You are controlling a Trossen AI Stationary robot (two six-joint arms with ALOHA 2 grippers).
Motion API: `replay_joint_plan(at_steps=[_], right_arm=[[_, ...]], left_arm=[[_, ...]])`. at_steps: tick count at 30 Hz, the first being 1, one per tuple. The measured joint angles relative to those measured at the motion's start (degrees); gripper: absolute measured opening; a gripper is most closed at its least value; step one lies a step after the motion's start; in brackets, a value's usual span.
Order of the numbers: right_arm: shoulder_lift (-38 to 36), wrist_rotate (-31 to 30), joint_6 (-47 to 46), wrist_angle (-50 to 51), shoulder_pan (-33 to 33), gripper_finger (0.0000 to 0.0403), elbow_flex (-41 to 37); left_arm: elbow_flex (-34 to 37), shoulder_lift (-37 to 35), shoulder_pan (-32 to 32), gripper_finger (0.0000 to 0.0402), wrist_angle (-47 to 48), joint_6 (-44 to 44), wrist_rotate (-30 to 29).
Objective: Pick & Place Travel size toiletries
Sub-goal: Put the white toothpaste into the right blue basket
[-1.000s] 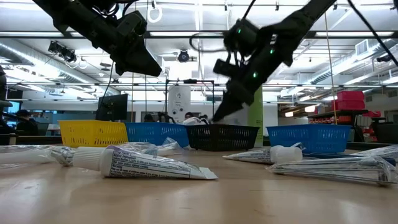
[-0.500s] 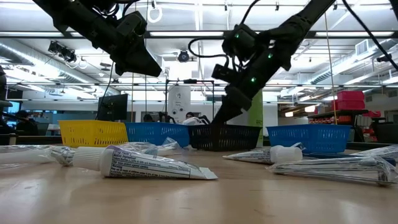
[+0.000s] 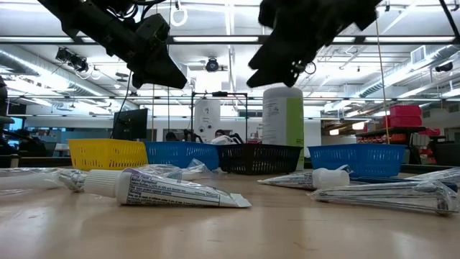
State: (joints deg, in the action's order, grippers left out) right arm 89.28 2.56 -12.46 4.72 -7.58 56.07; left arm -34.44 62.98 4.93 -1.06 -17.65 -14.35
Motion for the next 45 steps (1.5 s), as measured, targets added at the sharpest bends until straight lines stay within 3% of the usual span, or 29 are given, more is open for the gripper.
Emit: replay_joint_plan(at_steps=[9,21,28,37,45], right_arm=[[1.1,-7.2,-9.0,4.4,-9.6,0.0241,0.0],[15.5,-7.1,-21.4,4.5,-12.7,0.0269,0.0],[17.5,-12.0,-21.0,3.8,-14.4,0.0269,0.2],[12.4,-15.8,-17.4,7.3,-15.4,0.0243,1.4],[16.6,-16.0,-21.8,9.8,-15.4,0.0264,1.3]], left_arm=[[0.0,0.0,0.0,0.0104,0.1,-1.6,0.0],[0.0,0.0,0.0,0.0104,0.8,-1.5,0.0],[0.0,0.0,0.0,0.0104,2.2,-2.3,0.0],[0.0,0.0,0.0,0.0104,3.3,-2.8,0.0],[0.0,0.0,0.0,0.0104,3.6,-3.0,0.1]])
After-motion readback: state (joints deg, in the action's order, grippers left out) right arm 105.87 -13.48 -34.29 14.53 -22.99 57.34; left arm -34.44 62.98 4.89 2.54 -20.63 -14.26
